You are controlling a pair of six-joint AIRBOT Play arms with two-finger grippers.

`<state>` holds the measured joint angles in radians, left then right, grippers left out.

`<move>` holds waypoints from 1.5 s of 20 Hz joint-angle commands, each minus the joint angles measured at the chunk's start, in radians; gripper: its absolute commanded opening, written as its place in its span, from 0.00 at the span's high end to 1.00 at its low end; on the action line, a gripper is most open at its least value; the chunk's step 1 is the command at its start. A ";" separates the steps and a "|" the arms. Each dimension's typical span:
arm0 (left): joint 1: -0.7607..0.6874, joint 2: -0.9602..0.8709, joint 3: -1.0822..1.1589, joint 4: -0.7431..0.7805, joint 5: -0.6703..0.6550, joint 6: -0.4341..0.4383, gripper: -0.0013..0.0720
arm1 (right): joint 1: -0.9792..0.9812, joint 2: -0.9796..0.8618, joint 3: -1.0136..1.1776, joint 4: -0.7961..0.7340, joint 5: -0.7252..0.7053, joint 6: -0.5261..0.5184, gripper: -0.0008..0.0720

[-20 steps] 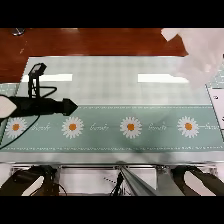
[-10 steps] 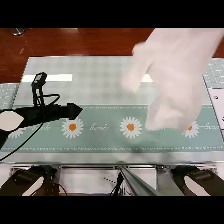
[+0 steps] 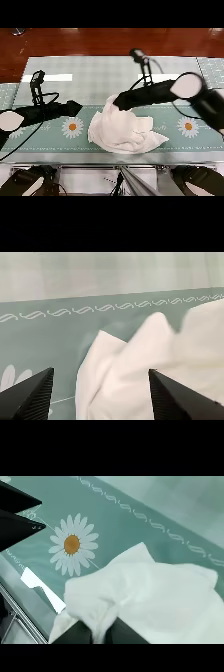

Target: Fold the shirts.

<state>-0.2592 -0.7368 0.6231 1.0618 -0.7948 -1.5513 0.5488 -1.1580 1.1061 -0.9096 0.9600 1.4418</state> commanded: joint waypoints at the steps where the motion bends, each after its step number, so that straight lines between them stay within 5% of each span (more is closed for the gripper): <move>1: -0.002 0.000 0.000 -0.007 -0.005 0.001 0.03 | 0.027 -0.108 -0.055 0.155 -0.063 -0.001 0.54; 2: -0.004 0.000 0.000 -0.019 -0.025 0.001 0.03 | 0.002 -0.108 -0.042 0.184 -0.036 -0.052 0.13; 7: -0.002 0.000 -0.001 0.021 -0.216 -0.009 0.03 | -0.416 0.008 0.135 0.021 0.323 -0.084 0.14; 11: 0.086 -0.042 -0.023 0.113 -0.279 -0.060 0.03 | -0.874 0.244 -0.056 -0.227 0.369 -0.023 0.14; 16: 0.090 -0.241 -0.163 -0.267 -0.198 0.304 0.03 | -1.010 0.461 -0.586 0.004 0.290 -0.007 0.14; 19: 0.090 -0.345 -0.174 -0.481 -0.179 0.513 0.03 | -1.010 0.473 -0.709 0.064 0.293 -0.050 0.14; 26: -0.056 -0.492 -0.167 -0.539 -0.227 0.602 0.03 | -1.010 0.473 -0.721 -0.005 0.293 -0.056 0.14; 27: -0.079 -0.499 -0.167 -0.539 -0.228 0.607 0.17 | -1.010 0.473 -0.721 -0.034 0.298 -0.050 0.14; 28: -0.095 -0.499 -0.167 -0.539 -0.236 0.643 0.71 | -1.010 0.473 -0.721 -0.076 0.307 -0.040 0.14; 29: -0.103 -0.498 -0.167 -0.539 -0.238 0.661 0.94 | -1.010 0.473 -0.721 -0.127 0.321 -0.024 0.14; 30: -0.101 -0.498 -0.166 -0.539 -0.237 0.661 0.94 | -1.010 0.473 -0.721 -0.181 0.350 -0.012 0.14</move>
<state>-0.3279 -1.2201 0.4568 0.5362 -1.0199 -0.9348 -0.4610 -0.6868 0.3901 -0.9661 1.2659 1.4006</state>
